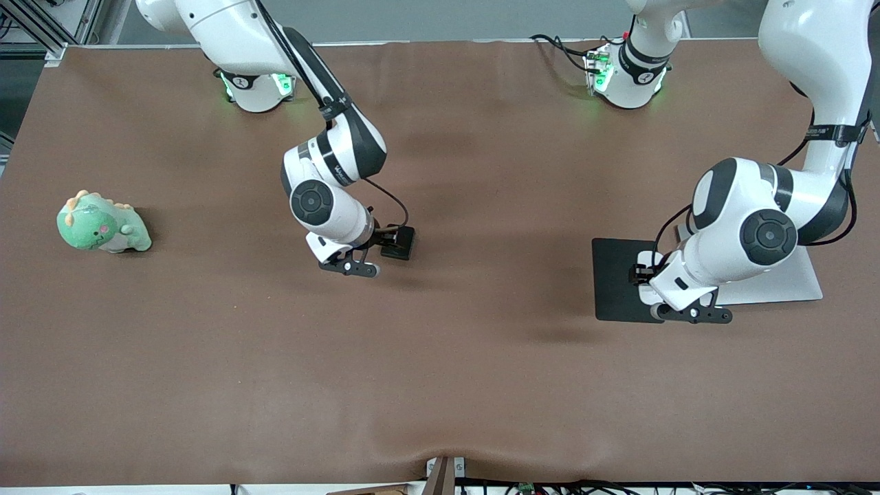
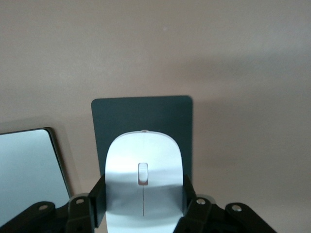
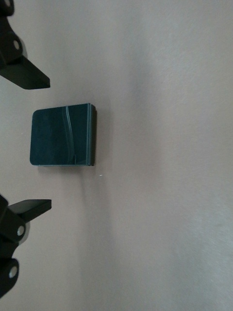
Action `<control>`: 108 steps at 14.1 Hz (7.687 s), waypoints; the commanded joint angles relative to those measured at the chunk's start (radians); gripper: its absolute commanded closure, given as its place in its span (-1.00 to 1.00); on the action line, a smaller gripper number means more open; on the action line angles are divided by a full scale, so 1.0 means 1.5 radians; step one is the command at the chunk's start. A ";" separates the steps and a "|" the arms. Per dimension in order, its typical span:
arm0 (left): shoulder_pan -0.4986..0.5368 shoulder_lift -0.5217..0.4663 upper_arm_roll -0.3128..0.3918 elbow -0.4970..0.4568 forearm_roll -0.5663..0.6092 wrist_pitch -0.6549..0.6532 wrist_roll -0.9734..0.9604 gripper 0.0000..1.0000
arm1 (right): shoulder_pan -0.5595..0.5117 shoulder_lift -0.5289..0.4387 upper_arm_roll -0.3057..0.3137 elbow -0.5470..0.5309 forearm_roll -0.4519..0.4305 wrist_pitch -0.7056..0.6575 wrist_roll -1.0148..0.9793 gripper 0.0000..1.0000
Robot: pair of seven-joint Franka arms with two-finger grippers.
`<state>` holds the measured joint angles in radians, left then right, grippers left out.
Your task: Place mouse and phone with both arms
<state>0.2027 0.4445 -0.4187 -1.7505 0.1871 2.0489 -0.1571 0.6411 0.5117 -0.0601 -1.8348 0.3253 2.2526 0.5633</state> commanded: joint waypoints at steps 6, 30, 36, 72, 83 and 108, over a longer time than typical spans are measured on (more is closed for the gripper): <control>0.009 0.056 -0.007 -0.095 0.020 0.162 0.014 1.00 | 0.050 0.028 -0.006 -0.034 0.015 0.086 0.036 -1.00; 0.013 0.089 -0.005 -0.090 0.168 0.179 -0.108 -1.00 | 0.021 -0.002 -0.011 0.008 -0.032 -0.009 0.050 1.00; 0.013 0.028 -0.023 -0.035 0.126 0.042 -0.105 -1.00 | -0.061 -0.060 -0.011 -0.057 -0.032 -0.057 -0.017 1.00; -0.134 -0.359 0.258 0.090 -0.102 -0.403 0.182 -1.00 | -0.466 -0.153 -0.018 -0.378 -0.206 0.143 -0.447 -0.10; -0.163 -0.358 0.311 0.125 -0.143 -0.421 0.175 -1.00 | -0.436 -0.211 -0.015 -0.148 -0.202 -0.293 -0.440 -1.00; -0.148 -0.322 0.272 0.105 -0.130 -0.373 0.160 -1.00 | -0.393 -0.308 -0.014 0.343 -0.137 -0.785 -0.296 -1.00</control>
<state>-0.0271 -0.0326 -0.0059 -1.5862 -0.0061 1.4891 0.0622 0.0174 0.0954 -0.0777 -1.2889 0.1112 1.0765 -0.0040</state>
